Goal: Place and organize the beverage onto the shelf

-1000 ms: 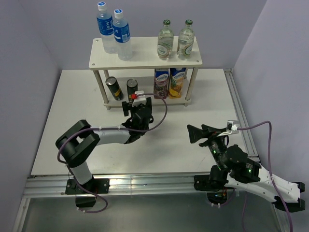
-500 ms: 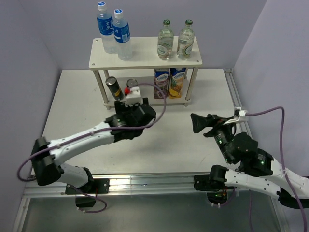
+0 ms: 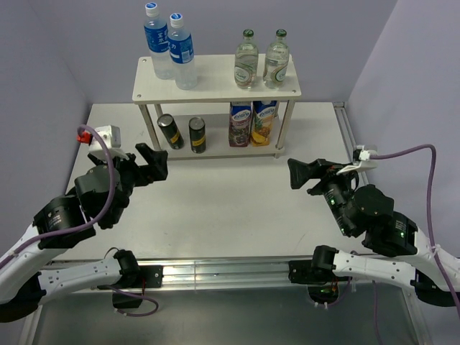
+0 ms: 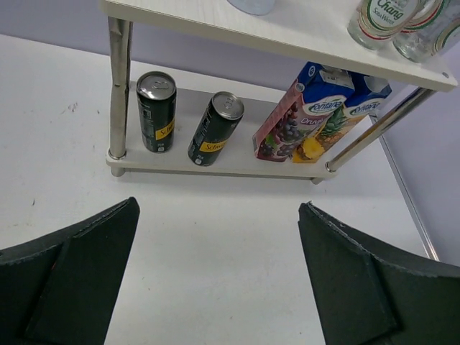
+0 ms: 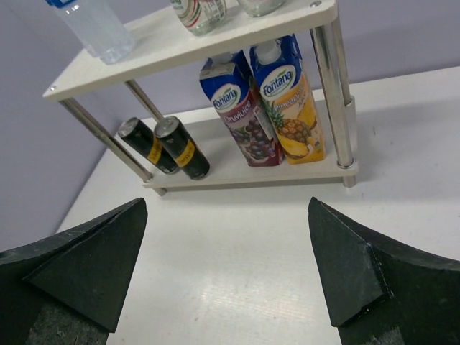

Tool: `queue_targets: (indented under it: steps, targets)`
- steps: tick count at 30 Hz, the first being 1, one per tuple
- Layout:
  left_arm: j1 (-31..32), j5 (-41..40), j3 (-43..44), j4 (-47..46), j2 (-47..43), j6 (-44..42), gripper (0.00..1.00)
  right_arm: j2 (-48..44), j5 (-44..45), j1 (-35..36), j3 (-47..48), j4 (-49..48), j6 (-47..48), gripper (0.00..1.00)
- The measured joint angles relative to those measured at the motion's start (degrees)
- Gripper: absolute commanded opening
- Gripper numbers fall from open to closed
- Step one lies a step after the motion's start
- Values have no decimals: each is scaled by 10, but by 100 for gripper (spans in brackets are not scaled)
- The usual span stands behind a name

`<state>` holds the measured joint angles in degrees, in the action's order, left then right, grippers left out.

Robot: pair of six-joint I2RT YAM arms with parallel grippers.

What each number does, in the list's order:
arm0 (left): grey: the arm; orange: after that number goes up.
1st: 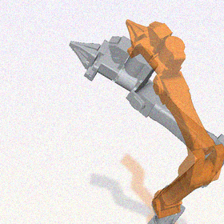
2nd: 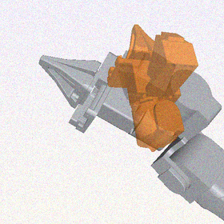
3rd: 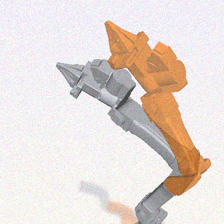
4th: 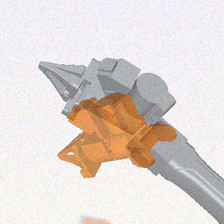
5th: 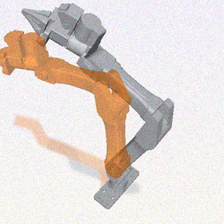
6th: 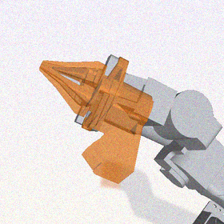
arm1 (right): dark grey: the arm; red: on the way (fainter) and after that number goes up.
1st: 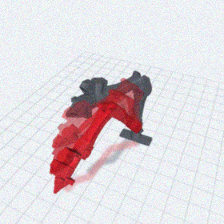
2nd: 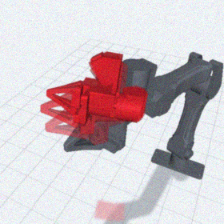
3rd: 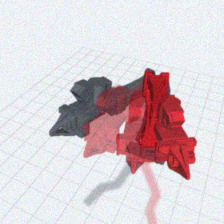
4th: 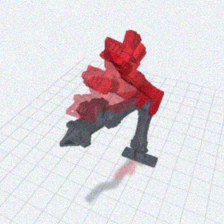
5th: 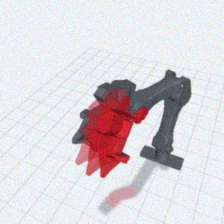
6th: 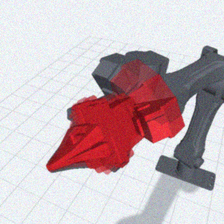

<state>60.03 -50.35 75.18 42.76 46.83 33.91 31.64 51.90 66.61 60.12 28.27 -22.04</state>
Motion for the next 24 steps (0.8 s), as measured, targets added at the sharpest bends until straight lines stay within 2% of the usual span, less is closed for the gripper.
queue_targets:
  steps: [10, 24]
  targets:
    - [0, 16, -49, -30, -13, -56, 99, 8, 4, 0, 7, 14, 10, 100]
    - [0, 11, -53, -36, -14, -63, 99, 8, 2, 0, 7, -9, 35, 100]
